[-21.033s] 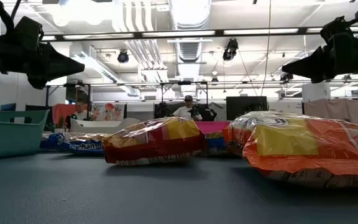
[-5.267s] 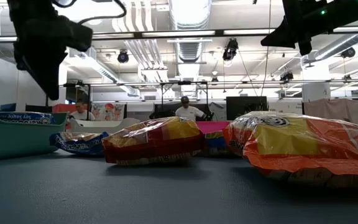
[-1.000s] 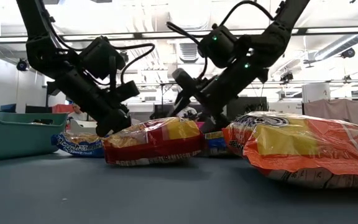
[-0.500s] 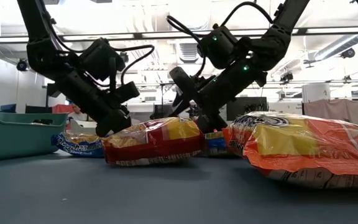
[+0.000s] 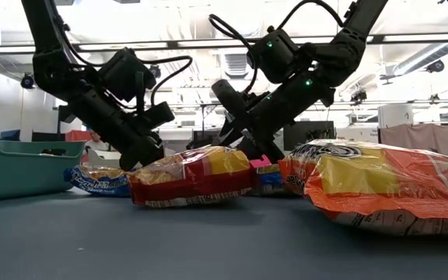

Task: Sort Maruchan noodles
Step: Put the red noodle pack into the red bin, then put the orange noodle pack into the white bin

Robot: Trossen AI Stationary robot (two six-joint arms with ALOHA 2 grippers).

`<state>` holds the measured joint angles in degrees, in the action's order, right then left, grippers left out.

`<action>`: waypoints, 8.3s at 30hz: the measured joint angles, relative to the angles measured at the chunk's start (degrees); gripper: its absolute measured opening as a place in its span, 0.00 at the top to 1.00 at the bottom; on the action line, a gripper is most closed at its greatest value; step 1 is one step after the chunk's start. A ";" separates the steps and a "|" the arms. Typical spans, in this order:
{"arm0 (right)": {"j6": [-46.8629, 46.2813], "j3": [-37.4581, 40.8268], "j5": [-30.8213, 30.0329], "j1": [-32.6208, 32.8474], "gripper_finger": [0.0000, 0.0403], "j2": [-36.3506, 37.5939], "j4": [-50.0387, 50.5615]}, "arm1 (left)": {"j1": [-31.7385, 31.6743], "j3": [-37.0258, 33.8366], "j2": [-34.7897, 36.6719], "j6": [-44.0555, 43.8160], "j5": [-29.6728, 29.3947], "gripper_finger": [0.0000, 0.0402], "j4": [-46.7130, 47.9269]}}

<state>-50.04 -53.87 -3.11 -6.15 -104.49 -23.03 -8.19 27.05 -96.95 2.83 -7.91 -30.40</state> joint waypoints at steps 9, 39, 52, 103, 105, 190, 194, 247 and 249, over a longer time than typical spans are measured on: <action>1.93 0.00 0.34 0.71 0.74 1.41 0.16 | 0.28 -0.50 7.15 0.54 1.21 1.00 5.74; 20.31 -12.19 -33.29 0.16 0.75 12.86 23.45 | 0.15 -0.52 44.11 17.81 -7.97 1.00 15.11; 19.11 -24.96 -35.89 -4.39 0.75 3.04 34.13 | 0.11 -0.50 49.58 16.17 -18.58 1.00 21.82; 23.37 -27.47 -28.87 -5.50 0.50 -8.02 28.64 | 0.11 -0.55 47.35 15.30 -18.49 1.00 23.30; 23.94 -27.90 -28.80 -5.44 0.50 -7.68 28.88 | 0.11 -0.55 47.20 15.30 -18.48 1.00 23.22; 6.82 9.60 -12.50 3.24 0.98 19.72 19.76 | 2.25 11.06 17.54 -4.26 3.07 1.00 21.48; 4.77 9.65 -11.73 3.05 0.98 19.98 22.78 | 2.78 11.34 11.77 -4.84 3.17 1.00 18.78; 6.58 9.60 8.49 -5.24 0.45 -2.34 -21.14 | 2.75 11.45 -1.01 -7.93 0.94 1.00 16.80; 6.58 9.60 8.38 -5.27 0.52 -2.34 -20.96 | 2.75 11.43 -1.01 -7.93 0.95 1.00 16.71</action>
<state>-43.47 -44.27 5.27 -11.42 -106.83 -43.99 -5.43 38.48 -97.95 -5.10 -6.96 -13.69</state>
